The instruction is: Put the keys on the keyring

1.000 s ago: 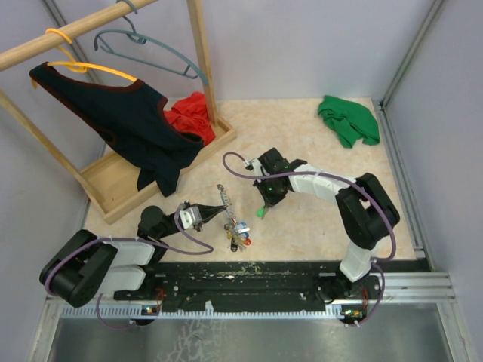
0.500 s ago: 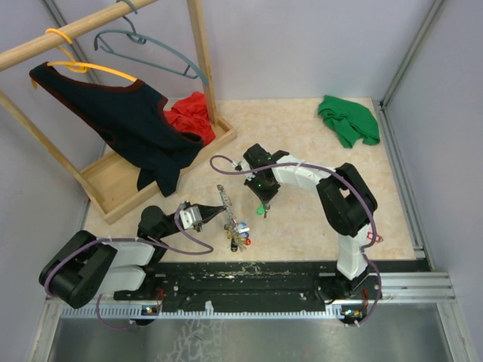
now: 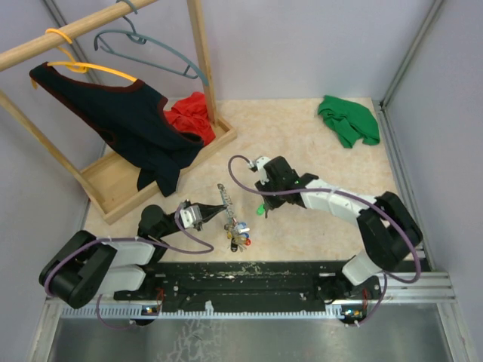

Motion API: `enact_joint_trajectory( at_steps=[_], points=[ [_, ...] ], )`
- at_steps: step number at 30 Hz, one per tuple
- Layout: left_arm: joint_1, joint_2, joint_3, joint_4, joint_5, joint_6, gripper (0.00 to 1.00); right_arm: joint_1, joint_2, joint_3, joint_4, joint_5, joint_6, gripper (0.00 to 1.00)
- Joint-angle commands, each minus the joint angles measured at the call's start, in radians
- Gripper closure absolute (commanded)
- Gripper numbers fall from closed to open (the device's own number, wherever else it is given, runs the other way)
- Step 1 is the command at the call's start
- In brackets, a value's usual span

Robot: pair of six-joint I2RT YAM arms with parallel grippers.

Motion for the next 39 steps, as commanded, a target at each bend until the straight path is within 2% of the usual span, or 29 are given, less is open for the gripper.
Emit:
enact_joint_trajectory(
  at_steps=[1,6,10,20,39],
  points=[
    [0.004,-0.008,0.026,0.052,0.009,-0.008,1.0,0.009,-0.123,-0.164,0.32,0.045,0.099,0.74],
    [0.004,-0.008,0.024,0.056,0.009,-0.011,1.0,0.007,-0.166,-0.339,0.614,0.043,0.155,0.74],
    [0.004,-0.011,0.023,0.056,0.007,-0.009,1.0,0.004,-0.155,-0.41,0.748,0.041,0.192,0.74],
    [0.004,-0.005,0.026,0.058,0.01,-0.012,1.0,-0.026,-0.119,-0.464,0.844,0.039,0.264,0.74],
    [0.004,-0.007,0.024,0.06,0.013,-0.013,1.0,-0.037,-0.04,-0.448,0.848,0.03,0.295,0.77]
  ],
)
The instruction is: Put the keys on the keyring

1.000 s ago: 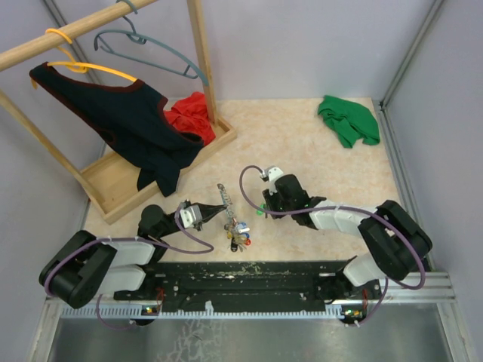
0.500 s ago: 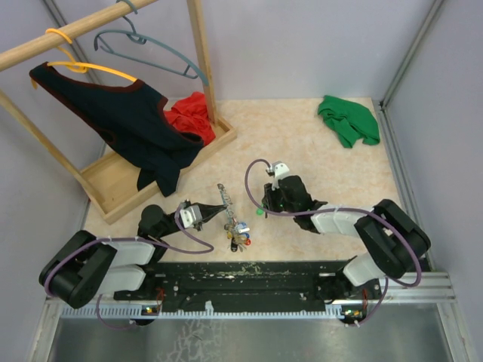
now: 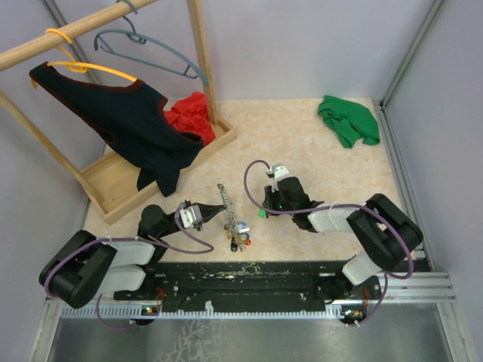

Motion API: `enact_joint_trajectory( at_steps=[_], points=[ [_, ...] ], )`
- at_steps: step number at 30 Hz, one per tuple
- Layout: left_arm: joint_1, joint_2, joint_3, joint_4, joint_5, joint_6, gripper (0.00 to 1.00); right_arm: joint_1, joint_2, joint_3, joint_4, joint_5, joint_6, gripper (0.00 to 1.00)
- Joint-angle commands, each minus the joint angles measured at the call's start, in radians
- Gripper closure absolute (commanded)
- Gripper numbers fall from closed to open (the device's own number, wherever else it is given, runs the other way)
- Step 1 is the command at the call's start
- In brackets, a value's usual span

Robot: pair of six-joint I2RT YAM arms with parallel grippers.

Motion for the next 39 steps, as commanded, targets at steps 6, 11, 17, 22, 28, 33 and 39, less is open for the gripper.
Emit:
enact_joint_trajectory(
  at_steps=[6,11,17,22,28,33,39],
  points=[
    [0.004,-0.008,0.021,0.059,0.014,-0.012,1.0,-0.01,0.012,0.012,0.072,-0.013,0.01,0.79],
    [0.004,-0.008,0.022,0.059,0.015,-0.014,1.0,-0.011,0.005,0.011,0.092,-0.04,-0.001,0.79],
    [0.004,-0.013,0.02,0.059,0.014,-0.013,1.0,-0.011,0.015,0.027,0.085,-0.06,-0.014,0.8],
    [0.004,-0.013,0.021,0.059,0.014,-0.012,1.0,-0.01,0.012,0.027,0.064,-0.061,-0.011,0.82],
    [0.003,-0.014,0.02,0.059,0.015,-0.013,1.0,-0.011,0.018,0.029,0.04,-0.059,-0.004,0.83],
    [0.004,-0.017,0.021,0.058,0.016,-0.012,1.0,-0.011,0.021,0.028,0.024,-0.055,-0.003,0.85],
    [0.004,-0.015,0.02,0.058,0.016,-0.012,1.0,-0.01,0.019,0.031,0.016,-0.058,-0.007,0.97]
  ],
)
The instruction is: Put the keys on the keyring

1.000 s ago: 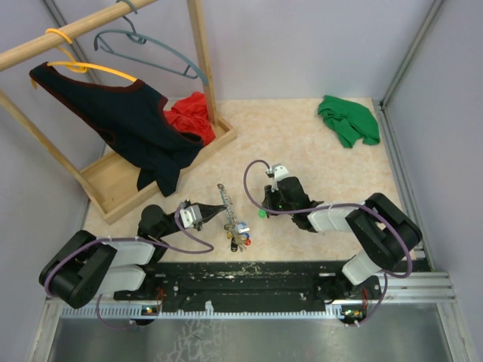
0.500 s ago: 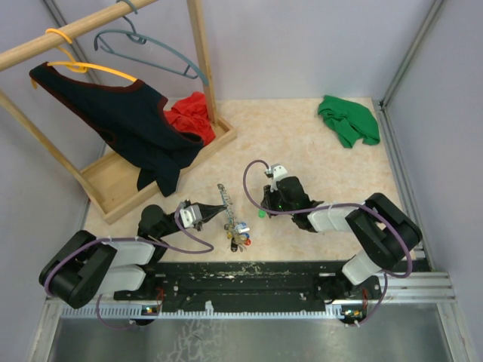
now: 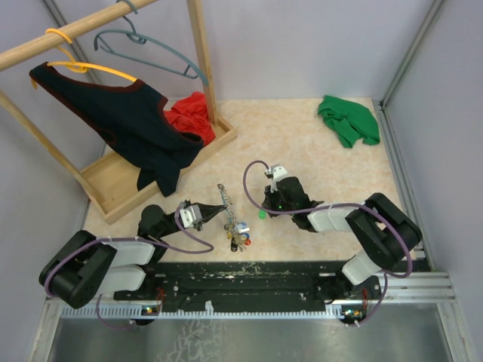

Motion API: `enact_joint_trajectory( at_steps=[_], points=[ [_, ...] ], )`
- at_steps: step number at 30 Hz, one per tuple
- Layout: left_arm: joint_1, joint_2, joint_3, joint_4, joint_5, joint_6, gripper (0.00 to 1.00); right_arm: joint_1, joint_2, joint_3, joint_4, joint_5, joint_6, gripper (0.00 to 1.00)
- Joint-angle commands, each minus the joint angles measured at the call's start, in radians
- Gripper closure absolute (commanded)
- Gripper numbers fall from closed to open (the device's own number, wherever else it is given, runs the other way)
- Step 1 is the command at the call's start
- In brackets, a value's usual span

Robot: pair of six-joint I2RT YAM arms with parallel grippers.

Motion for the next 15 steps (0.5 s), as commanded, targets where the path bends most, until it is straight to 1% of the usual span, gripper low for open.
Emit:
enact_joint_trajectory(
  at_steps=[1,4,7,15],
  points=[
    [0.004,-0.017,0.02,0.058,0.016,-0.004,1.0,-0.009,0.004,0.032,-0.004,-0.008,-0.008,1.0],
    [0.003,-0.017,0.021,0.058,0.017,-0.007,1.0,-0.007,-0.023,0.04,-0.038,-0.017,-0.026,1.0],
    [0.004,-0.015,0.024,0.059,0.021,-0.011,1.0,-0.008,-0.059,0.082,-0.133,-0.051,-0.084,1.0],
    [0.003,-0.005,0.025,0.081,0.035,-0.028,1.0,-0.008,-0.191,0.204,-0.391,-0.235,-0.346,1.0]
  ],
)
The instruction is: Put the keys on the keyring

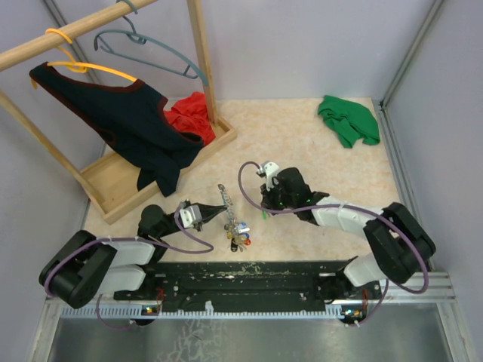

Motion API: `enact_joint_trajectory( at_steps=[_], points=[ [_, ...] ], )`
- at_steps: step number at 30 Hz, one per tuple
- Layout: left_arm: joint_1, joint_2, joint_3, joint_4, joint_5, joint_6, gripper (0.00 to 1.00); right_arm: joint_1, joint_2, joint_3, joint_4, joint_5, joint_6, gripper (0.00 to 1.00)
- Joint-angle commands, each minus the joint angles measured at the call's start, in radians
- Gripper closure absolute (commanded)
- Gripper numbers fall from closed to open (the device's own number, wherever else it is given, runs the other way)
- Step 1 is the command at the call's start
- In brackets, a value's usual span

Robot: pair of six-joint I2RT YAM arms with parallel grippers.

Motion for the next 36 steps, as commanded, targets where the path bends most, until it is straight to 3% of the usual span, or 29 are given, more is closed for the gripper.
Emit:
enact_joint_trajectory(
  at_steps=[1,6,14,22,36],
  points=[
    [0.004,0.0,0.025,0.087,0.028,-0.026,1.0,-0.004,-0.109,0.13,-0.175,-0.142,-0.195,1.0],
    [0.005,0.026,0.029,0.133,0.044,-0.054,1.0,0.013,-0.152,0.255,-0.371,-0.247,-0.339,1.0],
    [0.006,0.046,0.049,0.133,0.057,-0.089,1.0,0.105,-0.2,0.361,-0.493,-0.375,-0.527,1.0],
    [0.007,0.051,0.055,0.11,0.086,-0.069,1.0,0.172,-0.169,0.384,-0.472,-0.428,-0.62,1.0],
    [0.007,0.065,0.086,0.044,0.189,-0.02,1.0,0.185,-0.108,0.407,-0.444,-0.452,-0.673,1.0]
  ],
)
